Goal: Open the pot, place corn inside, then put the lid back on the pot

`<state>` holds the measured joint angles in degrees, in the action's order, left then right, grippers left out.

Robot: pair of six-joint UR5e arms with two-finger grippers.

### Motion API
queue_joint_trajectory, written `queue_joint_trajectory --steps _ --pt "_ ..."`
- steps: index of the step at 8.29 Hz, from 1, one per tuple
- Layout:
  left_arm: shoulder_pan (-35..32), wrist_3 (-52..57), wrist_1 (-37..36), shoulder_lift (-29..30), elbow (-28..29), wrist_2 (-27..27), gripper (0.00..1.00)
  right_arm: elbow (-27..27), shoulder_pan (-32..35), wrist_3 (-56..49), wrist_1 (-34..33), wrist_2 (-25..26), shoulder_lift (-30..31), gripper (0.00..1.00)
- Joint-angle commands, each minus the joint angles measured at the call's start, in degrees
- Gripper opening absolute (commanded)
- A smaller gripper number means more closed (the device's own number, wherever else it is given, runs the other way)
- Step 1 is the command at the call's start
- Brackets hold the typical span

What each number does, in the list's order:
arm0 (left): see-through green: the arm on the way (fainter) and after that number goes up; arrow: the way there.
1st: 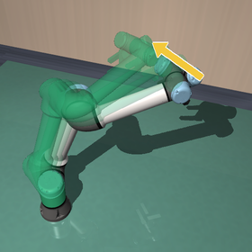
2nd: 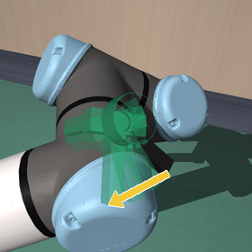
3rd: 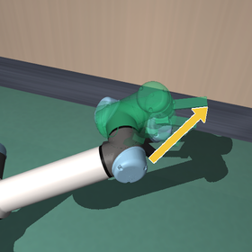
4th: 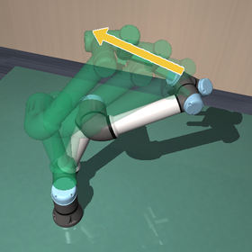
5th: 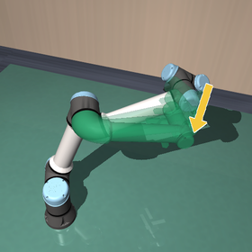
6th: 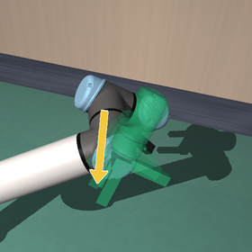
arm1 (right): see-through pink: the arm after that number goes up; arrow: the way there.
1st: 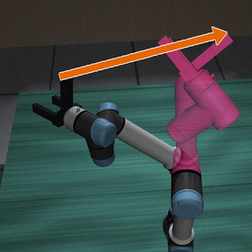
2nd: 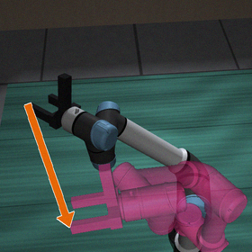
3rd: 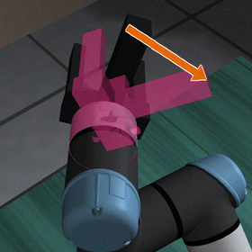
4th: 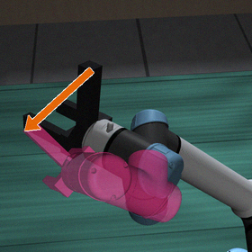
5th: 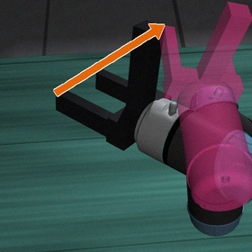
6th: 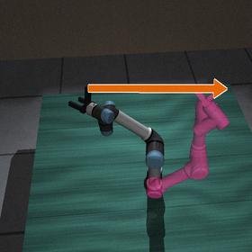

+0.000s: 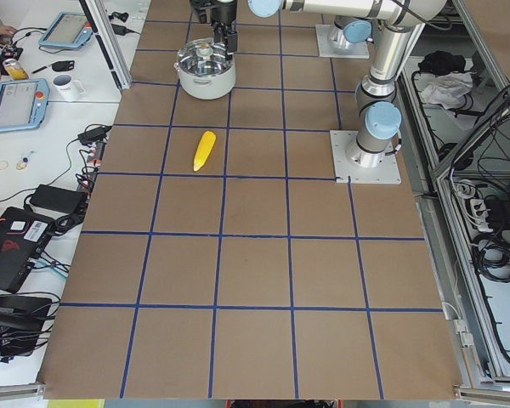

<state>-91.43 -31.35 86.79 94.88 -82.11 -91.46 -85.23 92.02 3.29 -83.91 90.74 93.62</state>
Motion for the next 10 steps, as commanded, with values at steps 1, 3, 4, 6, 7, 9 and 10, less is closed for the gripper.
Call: queue_joint_trajectory --steps 1,3,4,6,7,9,10 --pt "0.11 -24.65 -3.39 0.39 -0.68 -1.00 1.00 7.23 6.65 9.17 -10.36 -0.22 -14.28 1.00" --pt "0.90 -34.63 -3.39 2.23 -0.25 -0.91 1.00 11.05 12.45 18.73 -19.14 -0.21 -23.98 1.00" --pt "2.91 -35.44 -3.39 3.37 -0.16 -0.91 1.00 11.14 14.31 21.99 -22.75 -0.04 -26.71 1.00" --pt "5.20 -37.45 -3.13 4.70 -0.16 -1.00 1.00 11.14 15.81 24.74 -28.65 -0.04 -29.89 1.00" --pt "7.82 -38.95 -3.04 4.79 -0.16 -0.83 1.00 11.14 15.82 24.05 -29.28 -0.21 -30.95 1.00" --pt "12.31 -44.31 -2.68 4.61 -0.16 -0.12 1.00 11.14 15.82 21.68 -31.39 -0.13 -32.53 0.99" --pt "13.46 -44.41 -2.77 5.13 -0.51 -0.12 1.00 11.05 15.91 21.49 -31.75 1.01 -33.32 0.97"
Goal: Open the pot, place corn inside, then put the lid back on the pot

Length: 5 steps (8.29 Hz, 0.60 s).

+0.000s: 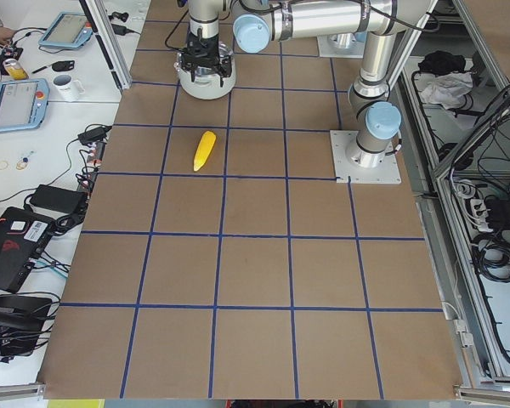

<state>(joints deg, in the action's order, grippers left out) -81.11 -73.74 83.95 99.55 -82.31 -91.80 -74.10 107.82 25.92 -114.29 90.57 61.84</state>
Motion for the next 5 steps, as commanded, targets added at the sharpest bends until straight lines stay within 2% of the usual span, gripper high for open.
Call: queue_joint_trajectory --steps 1,2,4,5 --pt "3.50 -2.98 -0.45 1.69 -0.57 0.74 1.00 -0.43 0.02 -1.05 -1.37 1.80 -1.72 0.96" --pt "3.76 -2.99 -0.54 3.09 -0.14 5.18 1.00 -0.78 0.02 -1.05 -1.46 1.81 -1.81 0.94" --pt "3.77 -3.17 -1.32 8.01 0.13 6.19 1.00 -0.87 0.02 -0.88 -1.54 1.81 -1.99 0.92" --pt "3.77 -2.56 -6.38 9.07 -0.39 6.02 1.00 -0.96 0.11 -0.87 -1.55 1.81 -1.99 0.88"
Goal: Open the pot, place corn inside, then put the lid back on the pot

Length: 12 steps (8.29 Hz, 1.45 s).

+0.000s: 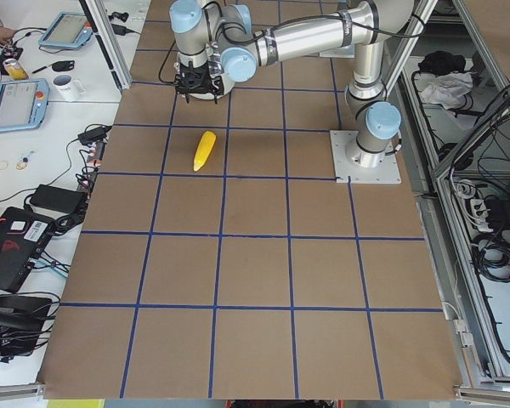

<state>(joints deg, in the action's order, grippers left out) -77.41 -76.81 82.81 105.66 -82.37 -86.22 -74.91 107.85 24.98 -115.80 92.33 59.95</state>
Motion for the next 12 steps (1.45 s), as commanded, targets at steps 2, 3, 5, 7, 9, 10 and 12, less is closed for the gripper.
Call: queue_joint_trajectory --steps 2,3,5,7,9,10,12 --pt "0.06 0.87 -12.90 7.43 -2.26 0.52 1.00 -0.06 -0.01 -0.20 -0.04 -0.22 -0.18 0.71" --pt "0.06 1.05 -19.46 10.50 -2.62 0.44 1.00 -0.15 -0.01 -0.20 0.04 -0.57 -0.18 0.60" --pt "0.06 0.96 -19.79 12.89 -4.89 0.35 1.00 -0.06 -0.01 -1.85 0.04 -0.66 -0.10 0.59" --pt "0.06 0.43 -20.58 13.34 -9.11 0.44 1.00 -0.06 -0.01 -2.13 0.04 -0.66 -0.01 0.42" --pt "0.06 0.26 -20.50 14.39 -10.09 0.35 1.00 0.64 -0.01 -2.31 0.04 -0.23 0.69 0.31" --pt "0.06 0.17 -20.58 14.92 -10.09 0.35 1.00 0.82 -0.10 -2.83 0.13 -0.13 2.17 0.31" --pt "0.06 0.17 -20.67 16.07 -10.09 0.35 1.00 0.38 -0.27 -3.45 3.18 -0.75 7.17 0.32"
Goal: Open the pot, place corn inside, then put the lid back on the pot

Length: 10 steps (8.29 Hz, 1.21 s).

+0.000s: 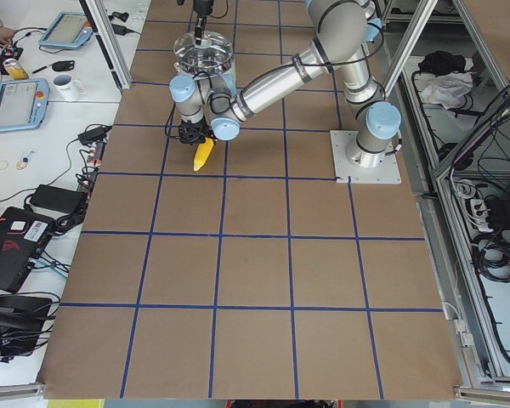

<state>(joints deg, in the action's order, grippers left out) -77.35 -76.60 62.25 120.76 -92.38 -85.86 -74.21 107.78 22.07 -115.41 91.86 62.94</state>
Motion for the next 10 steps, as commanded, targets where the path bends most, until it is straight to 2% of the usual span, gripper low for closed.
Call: queue_joint_trajectory --steps 1,2,3,5,7,9,10 --pt "0.00 -0.12 -0.11 0.88 -0.08 -0.09 1.00 -0.93 -1.07 -1.84 6.30 -0.37 8.12 0.32" --pt "0.00 -0.30 -0.02 0.97 -0.08 -0.27 0.97 -1.54 -1.77 -6.99 9.73 0.33 12.08 0.32" --pt "0.00 -0.30 0.15 0.97 -0.17 -0.27 0.80 -3.37 -4.30 -8.43 14.20 -0.10 16.12 0.32" --pt "0.00 -0.48 0.24 1.06 -0.26 -0.27 0.34 -7.42 -10.02 -13.52 20.80 -2.82 24.30 0.33" --pt "-0.09 -1.52 0.59 1.41 -0.17 -0.27 0.00 -7.87 -13.45 -15.02 29.50 -2.92 28.54 0.31" --pt "-0.09 -3.80 0.77 0.01 -0.08 -0.36 0.00 -7.96 -14.00 -18.89 30.77 -2.31 28.73 0.31" --pt "-0.09 -6.34 3.29 -1.30 0.44 -3.84 0.00 -7.88 -14.08 -20.64 30.60 -2.13 28.91 0.31"
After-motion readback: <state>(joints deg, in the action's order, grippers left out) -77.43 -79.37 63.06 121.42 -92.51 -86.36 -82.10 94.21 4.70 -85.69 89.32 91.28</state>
